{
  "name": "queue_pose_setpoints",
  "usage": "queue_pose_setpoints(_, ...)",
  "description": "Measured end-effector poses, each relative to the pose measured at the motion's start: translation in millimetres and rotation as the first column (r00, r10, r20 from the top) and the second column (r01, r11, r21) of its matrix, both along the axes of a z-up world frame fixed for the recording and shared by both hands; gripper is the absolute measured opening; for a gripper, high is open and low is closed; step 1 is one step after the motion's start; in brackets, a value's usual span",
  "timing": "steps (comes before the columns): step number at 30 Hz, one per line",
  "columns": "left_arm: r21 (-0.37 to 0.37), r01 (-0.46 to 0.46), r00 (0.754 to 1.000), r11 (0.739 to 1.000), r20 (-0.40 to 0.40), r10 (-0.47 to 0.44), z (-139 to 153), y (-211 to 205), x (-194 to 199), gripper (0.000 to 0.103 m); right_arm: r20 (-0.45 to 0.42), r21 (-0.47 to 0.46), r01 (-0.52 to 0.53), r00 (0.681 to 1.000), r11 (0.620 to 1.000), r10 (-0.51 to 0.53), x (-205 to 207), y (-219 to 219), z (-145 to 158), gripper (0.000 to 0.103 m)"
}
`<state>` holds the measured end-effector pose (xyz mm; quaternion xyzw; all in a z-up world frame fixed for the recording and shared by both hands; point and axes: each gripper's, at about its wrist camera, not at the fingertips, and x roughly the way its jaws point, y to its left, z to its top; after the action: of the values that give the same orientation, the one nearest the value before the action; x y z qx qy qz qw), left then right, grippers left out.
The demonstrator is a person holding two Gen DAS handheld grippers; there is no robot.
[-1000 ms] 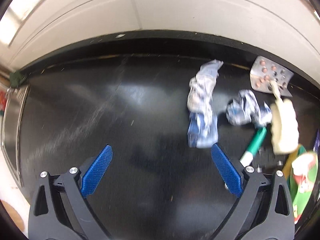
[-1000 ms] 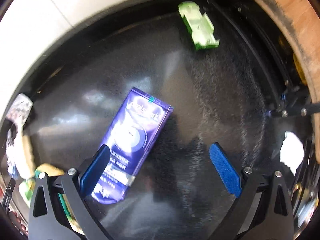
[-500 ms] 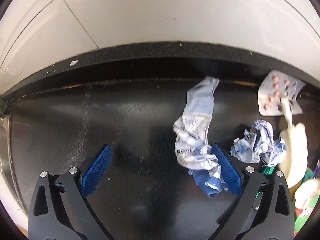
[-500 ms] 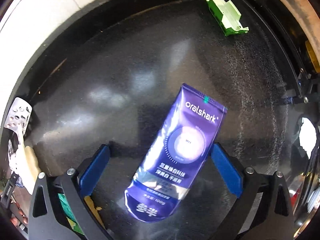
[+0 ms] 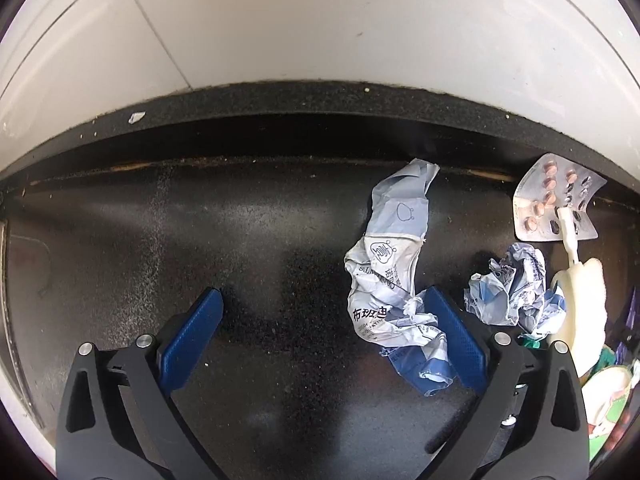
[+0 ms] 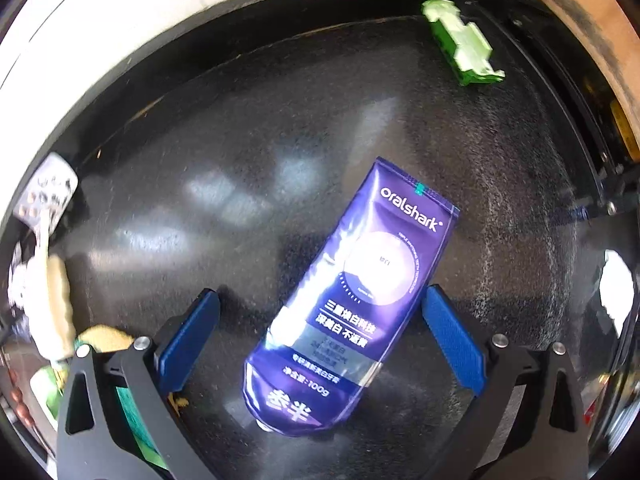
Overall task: Collect trash
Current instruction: 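Close the left tool on the crumpled foil wrapper while the right tool grasps the blue toothpaste tube, then lift the foil wrapper and toothpaste tube and turn both tools toward the bin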
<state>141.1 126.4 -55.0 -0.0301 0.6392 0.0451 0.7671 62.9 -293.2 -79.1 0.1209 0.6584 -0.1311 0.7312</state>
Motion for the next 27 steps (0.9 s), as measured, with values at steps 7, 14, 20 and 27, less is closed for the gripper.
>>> queue_pose_setpoints(7,-0.078,-0.081,0.996,0.994,0.026,0.083,13.8,0.7,-25.7,0.026,0.077,-0.002,-0.112,0.991,0.994,0.112,-25.6,15.5,15.2,0.053)
queue_pose_setpoints(14,-0.121,-0.148,0.986,0.982,0.059,0.156,33.7,21.3,-81.2,0.026,0.092,0.11,-0.054,0.995,0.992,0.044,-56.3,-3.9,24.5,0.052)
queue_pose_setpoints(20,-0.127,-0.218,0.971,0.968,0.074,0.228,44.0,48.9,-131.1,0.027,0.157,0.131,-0.018,0.988,0.991,-0.002,-71.5,-21.0,51.6,0.052)
queue_pose_setpoints(27,-0.147,-0.294,0.949,0.945,0.078,0.307,50.9,71.6,-183.7,0.027,0.206,0.177,-0.012,0.978,0.984,-0.025,-78.2,-33.8,70.3,0.052)
